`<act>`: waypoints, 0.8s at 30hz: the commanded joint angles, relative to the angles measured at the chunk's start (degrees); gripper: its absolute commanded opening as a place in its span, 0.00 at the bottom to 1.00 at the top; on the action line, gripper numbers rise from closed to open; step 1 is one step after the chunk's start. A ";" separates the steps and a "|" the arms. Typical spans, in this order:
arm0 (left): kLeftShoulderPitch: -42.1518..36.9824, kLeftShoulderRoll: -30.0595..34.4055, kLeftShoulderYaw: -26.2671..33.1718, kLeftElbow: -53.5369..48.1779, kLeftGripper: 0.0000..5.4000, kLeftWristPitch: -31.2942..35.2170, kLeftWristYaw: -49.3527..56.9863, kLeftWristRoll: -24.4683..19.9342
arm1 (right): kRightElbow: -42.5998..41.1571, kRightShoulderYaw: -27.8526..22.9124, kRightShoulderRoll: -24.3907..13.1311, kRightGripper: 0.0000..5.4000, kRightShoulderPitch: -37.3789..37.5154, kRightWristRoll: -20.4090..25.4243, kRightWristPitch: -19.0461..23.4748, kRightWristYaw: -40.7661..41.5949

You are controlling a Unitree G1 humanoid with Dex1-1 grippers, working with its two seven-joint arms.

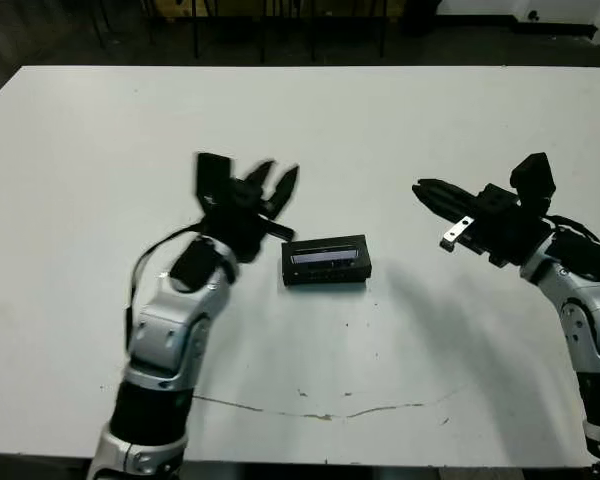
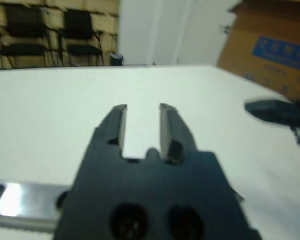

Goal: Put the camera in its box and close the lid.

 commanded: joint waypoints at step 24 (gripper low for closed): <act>6.36 1.36 -13.73 22.68 0.00 -1.05 -5.07 7.33 | -1.36 -0.70 1.60 0.00 3.87 -0.46 -1.36 -3.14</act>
